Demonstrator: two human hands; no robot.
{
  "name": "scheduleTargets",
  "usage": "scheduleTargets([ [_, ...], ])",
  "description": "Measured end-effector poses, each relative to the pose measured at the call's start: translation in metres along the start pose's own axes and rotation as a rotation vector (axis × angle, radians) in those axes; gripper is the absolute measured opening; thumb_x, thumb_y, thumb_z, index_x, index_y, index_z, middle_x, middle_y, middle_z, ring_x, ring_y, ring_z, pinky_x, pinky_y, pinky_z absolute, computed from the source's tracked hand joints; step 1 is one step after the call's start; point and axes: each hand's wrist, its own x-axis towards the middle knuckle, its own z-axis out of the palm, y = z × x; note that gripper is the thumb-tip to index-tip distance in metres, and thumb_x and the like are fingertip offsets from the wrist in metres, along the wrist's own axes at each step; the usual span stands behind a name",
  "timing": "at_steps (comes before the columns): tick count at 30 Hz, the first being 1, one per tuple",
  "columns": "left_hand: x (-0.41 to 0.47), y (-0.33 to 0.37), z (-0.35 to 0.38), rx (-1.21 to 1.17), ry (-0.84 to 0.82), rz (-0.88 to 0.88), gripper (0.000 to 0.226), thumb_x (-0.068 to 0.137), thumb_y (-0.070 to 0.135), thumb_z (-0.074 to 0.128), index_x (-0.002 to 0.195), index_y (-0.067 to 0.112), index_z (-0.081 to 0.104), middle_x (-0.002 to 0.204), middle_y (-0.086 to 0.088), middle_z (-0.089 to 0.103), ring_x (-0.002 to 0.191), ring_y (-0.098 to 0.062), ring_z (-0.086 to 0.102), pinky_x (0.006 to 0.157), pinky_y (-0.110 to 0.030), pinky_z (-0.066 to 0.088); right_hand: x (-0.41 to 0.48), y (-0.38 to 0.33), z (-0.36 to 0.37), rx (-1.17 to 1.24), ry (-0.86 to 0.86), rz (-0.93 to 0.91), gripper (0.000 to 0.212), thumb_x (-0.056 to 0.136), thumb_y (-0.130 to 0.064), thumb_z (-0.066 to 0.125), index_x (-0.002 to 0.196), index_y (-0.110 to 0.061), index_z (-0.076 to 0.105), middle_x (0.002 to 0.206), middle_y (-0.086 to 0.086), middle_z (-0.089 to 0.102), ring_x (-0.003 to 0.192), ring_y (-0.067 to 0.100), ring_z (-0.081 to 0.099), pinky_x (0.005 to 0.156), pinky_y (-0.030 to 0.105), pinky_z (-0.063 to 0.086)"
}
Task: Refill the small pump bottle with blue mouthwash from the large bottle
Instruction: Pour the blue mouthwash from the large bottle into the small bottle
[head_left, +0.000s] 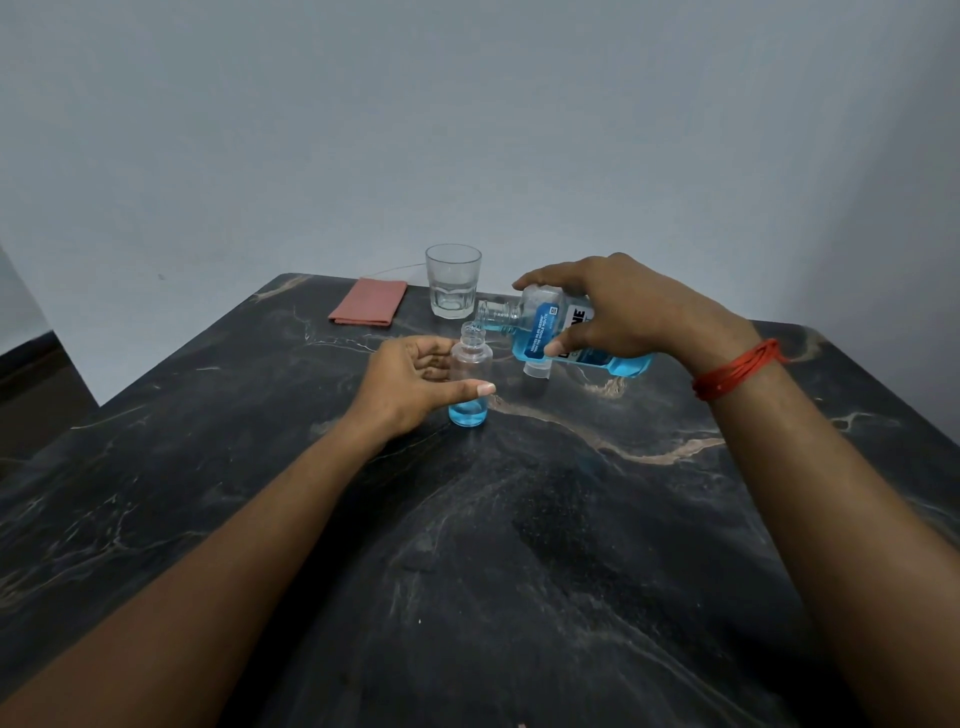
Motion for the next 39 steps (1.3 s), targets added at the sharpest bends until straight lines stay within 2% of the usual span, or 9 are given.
scheduleTargets([
  [13, 0.0004, 0.0003, -0.0002, 0.022, 0.008, -0.008, 0.046, 0.053, 0.035, 0.092, 0.095, 0.031, 0.072, 0.095, 0.019, 0.078, 0.088, -0.002, 0.075, 0.069, -0.012, 0.056, -0.0019, -0.0037, -0.0022, -0.009, 0.000, 0.014, 0.075, 0.079, -0.035, 0.082, 0.145, -0.038, 0.046, 0.141, -0.004, 0.059, 0.123, 0.021, 0.058, 0.106, 0.044, 0.047],
  [25, 0.0013, -0.0008, -0.0001, 0.011, 0.009, -0.013, 0.050, 0.050, 0.037, 0.092, 0.096, 0.030, 0.073, 0.097, 0.014, 0.079, 0.090, -0.005, 0.076, 0.073, -0.017, 0.059, -0.0029, -0.0054, -0.0033, -0.011, -0.007, 0.015, 0.076, 0.079, -0.034, 0.082, 0.146, -0.037, 0.046, 0.139, -0.005, 0.061, 0.122, 0.019, 0.060, 0.104, 0.042, 0.048],
  [39, 0.0000, -0.0004, -0.0005, 0.020, 0.015, -0.016, 0.047, 0.053, 0.035, 0.092, 0.095, 0.030, 0.072, 0.095, 0.018, 0.078, 0.088, -0.002, 0.075, 0.070, -0.013, 0.056, -0.0046, -0.0075, -0.0043, -0.010, -0.004, 0.016, 0.077, 0.078, -0.034, 0.082, 0.146, -0.036, 0.046, 0.139, -0.003, 0.061, 0.122, 0.020, 0.059, 0.104, 0.041, 0.046],
])
